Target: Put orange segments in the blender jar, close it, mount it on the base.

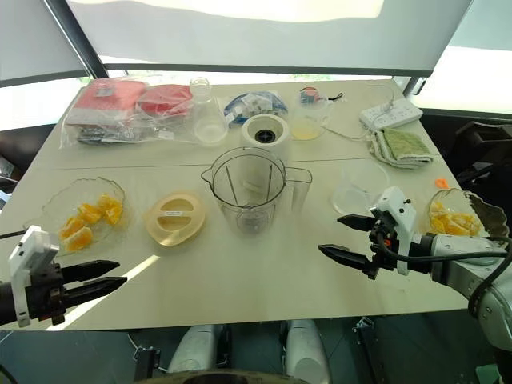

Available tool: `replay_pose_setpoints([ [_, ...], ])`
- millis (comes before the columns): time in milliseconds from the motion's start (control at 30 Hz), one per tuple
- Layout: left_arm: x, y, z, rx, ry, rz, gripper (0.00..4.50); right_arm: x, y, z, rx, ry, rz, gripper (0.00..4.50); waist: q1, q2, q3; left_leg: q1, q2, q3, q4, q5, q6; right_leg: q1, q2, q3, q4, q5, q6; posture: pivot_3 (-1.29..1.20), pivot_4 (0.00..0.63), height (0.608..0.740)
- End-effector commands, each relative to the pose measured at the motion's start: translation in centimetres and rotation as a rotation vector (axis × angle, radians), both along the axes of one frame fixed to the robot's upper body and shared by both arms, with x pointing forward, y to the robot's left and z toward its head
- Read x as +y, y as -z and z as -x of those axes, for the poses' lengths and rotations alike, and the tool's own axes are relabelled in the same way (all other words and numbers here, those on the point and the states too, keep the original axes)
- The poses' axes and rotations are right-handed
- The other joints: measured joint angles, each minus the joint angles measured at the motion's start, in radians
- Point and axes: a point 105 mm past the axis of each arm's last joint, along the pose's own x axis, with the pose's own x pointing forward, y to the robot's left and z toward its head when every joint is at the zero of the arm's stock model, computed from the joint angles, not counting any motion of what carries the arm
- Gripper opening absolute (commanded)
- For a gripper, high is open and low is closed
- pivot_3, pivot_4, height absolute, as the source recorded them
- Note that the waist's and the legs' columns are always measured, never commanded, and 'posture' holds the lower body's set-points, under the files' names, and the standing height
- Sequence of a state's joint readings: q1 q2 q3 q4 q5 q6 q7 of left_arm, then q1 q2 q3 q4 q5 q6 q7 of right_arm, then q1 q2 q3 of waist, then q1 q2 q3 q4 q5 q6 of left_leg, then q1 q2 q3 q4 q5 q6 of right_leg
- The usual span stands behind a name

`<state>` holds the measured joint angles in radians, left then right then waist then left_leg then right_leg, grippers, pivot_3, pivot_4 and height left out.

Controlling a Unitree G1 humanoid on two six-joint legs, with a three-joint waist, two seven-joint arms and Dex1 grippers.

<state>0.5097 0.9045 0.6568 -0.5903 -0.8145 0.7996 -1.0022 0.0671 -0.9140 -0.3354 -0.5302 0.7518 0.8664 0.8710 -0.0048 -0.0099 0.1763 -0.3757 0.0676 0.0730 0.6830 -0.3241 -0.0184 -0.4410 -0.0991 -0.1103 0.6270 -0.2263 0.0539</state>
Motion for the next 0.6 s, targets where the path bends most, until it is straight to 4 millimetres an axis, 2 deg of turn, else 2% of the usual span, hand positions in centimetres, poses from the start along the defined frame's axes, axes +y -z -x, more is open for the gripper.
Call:
replay_pose_setpoints([
  [33,-0.04,-0.20,-0.33,-0.021,0.013,-0.017,2.22,0.62,-0.91,0.18,-0.041,-0.033,0.010,4.50,0.000,0.000,0.000,0.000,0.000,0.000,0.000,0.000,0.000,0.000,0.000,0.000,0.000,0.000,0.000,0.00,0.150,0.740],
  [600,0.55,0.06,-0.67,-0.043,-0.034,-0.015,2.22,0.40,-0.92,-0.24,-0.055,-0.021,0.028,4.50,-0.003,0.000,0.000,0.000,0.000,0.000,0.000,0.000,0.000,0.000,0.000,0.000,0.000,0.000,-0.001,0.00,0.150,0.740],
])
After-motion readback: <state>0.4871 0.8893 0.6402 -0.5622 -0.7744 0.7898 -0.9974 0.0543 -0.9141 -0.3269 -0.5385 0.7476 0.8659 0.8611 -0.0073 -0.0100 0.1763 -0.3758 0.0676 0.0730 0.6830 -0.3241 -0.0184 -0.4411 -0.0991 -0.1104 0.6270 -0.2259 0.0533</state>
